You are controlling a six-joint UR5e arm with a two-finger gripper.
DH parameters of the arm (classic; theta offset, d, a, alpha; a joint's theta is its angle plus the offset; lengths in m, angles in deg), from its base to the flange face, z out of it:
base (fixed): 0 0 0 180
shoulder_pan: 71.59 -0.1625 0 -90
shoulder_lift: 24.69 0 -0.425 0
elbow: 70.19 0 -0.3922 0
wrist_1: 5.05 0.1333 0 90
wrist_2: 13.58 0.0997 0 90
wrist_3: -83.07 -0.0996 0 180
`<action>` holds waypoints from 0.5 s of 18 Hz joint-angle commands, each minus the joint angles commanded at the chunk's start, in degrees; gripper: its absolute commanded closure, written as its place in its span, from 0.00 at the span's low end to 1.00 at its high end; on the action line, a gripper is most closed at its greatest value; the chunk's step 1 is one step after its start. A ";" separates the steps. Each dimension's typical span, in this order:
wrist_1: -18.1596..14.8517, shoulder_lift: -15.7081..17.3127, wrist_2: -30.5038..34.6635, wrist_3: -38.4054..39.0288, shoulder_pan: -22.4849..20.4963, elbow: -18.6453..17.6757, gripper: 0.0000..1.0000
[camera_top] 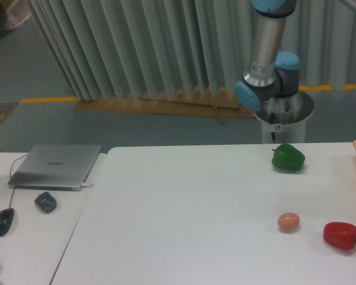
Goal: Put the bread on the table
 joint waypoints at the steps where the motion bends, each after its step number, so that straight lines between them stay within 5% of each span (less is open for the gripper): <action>1: 0.16 -0.17 -0.79 0.26 0.00 -0.26 0.00; 9: -0.01 -3.52 -0.01 7.30 1.67 0.53 0.00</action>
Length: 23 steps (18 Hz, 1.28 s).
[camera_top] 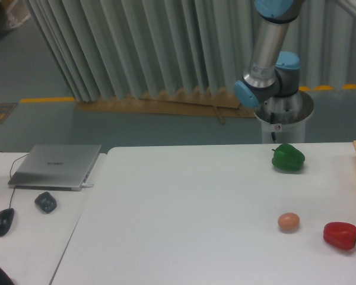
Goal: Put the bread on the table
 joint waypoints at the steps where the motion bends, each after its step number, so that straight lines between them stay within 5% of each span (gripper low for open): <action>1: -0.09 0.09 0.00 0.00 0.00 0.09 0.00; 21: 0.44 -3.60 -0.35 -0.27 -0.53 1.41 0.00; 22: 0.35 -3.52 -0.18 -0.35 -0.53 1.41 0.02; 23: 0.35 -3.43 -0.09 0.00 -0.53 1.41 0.27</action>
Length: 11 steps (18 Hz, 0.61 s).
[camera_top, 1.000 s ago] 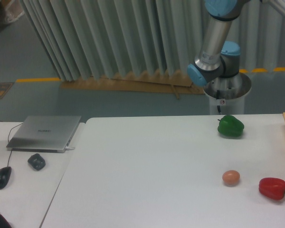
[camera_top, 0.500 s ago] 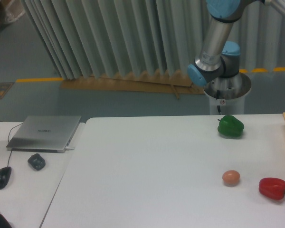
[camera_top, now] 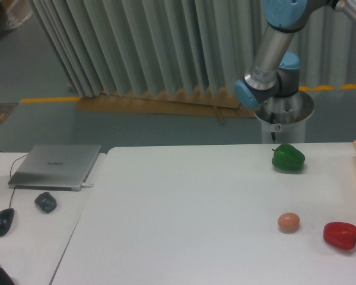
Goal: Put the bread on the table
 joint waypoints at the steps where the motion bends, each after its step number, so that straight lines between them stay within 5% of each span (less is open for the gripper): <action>1: 0.00 0.09 -0.09 -0.34 0.00 -0.70 0.46; 7: -0.26 0.18 0.18 -0.44 0.26 -0.79 0.75; 11: -1.75 0.88 0.09 -0.44 0.26 0.00 0.75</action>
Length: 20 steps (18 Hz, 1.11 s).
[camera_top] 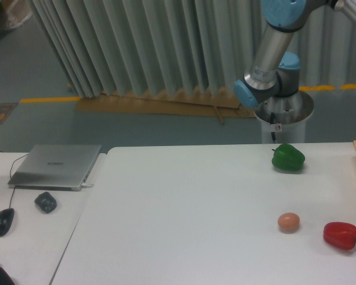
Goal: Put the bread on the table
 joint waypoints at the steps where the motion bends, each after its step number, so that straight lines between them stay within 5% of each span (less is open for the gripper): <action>1: -0.88 0.18 -0.09 0.09 0.09 0.26 0.75; 14: -12.13 5.71 -9.58 3.16 2.28 3.43 0.74; 20: -12.31 5.98 -9.67 7.47 4.57 3.95 0.74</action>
